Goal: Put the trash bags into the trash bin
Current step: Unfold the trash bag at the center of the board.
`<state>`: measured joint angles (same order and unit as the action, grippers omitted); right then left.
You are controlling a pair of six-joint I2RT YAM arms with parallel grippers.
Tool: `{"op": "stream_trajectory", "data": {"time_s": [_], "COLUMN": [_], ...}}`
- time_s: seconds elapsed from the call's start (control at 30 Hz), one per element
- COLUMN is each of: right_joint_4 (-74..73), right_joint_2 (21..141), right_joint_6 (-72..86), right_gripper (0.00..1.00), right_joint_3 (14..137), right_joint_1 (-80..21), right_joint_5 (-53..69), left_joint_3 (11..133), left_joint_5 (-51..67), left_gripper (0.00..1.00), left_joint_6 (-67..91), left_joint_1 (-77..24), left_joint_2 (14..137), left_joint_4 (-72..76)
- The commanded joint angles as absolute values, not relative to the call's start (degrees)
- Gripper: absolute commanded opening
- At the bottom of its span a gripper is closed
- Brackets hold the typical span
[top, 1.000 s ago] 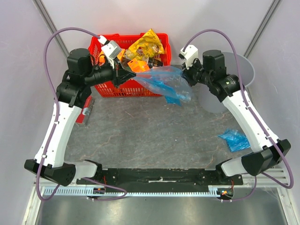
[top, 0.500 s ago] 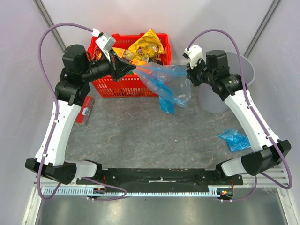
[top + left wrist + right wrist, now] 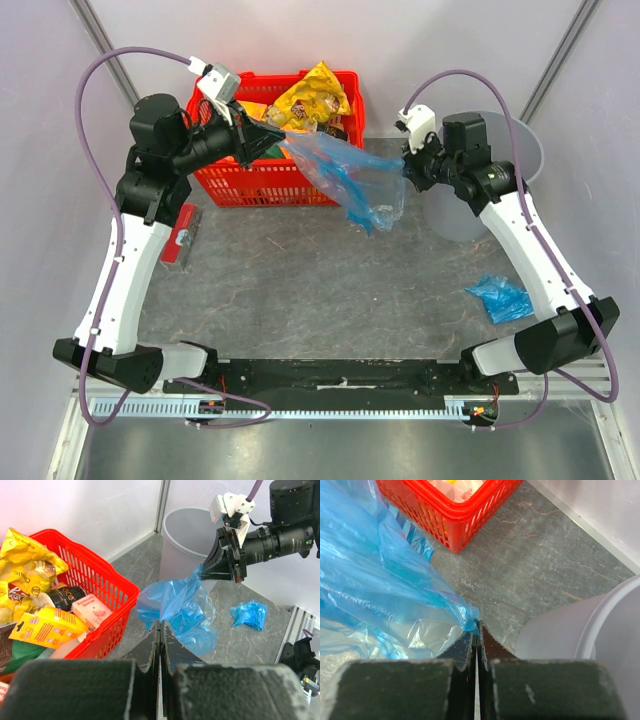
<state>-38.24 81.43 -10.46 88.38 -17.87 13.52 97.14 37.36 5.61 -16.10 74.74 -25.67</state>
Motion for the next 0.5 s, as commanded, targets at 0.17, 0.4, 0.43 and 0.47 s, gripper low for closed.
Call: {"op": "stream_trajectory", "data": {"time_s": [0.17,0.4,0.43,0.47], "right_joint_4": [-36.91,-37.62,-37.53,-37.79], "right_joint_2": [79.02,77.35,77.26,77.08], "right_joint_6": [-10.02,-10.72,-10.72,-10.72], "right_gripper": [0.00,0.00,0.00,0.00], "right_joint_3": [88.33,87.89,87.98,87.98], "right_joint_1": [-17.23,-15.91,-15.73,-15.56], "right_joint_5": [11.35,7.56,7.30,7.21], "left_joint_3": [99.84,99.67,99.58,99.58], "left_joint_5": [30.07,26.55,26.28,26.11], "left_gripper": [0.02,0.02,0.02,0.02], "left_joint_6": [4.66,2.99,2.90,2.73], "left_joint_1": [-15.82,-15.73,-15.73,-15.65], "left_joint_2": [74.36,74.00,74.00,73.83], "left_joint_4": [-24.17,-24.78,-24.87,-24.96]}}
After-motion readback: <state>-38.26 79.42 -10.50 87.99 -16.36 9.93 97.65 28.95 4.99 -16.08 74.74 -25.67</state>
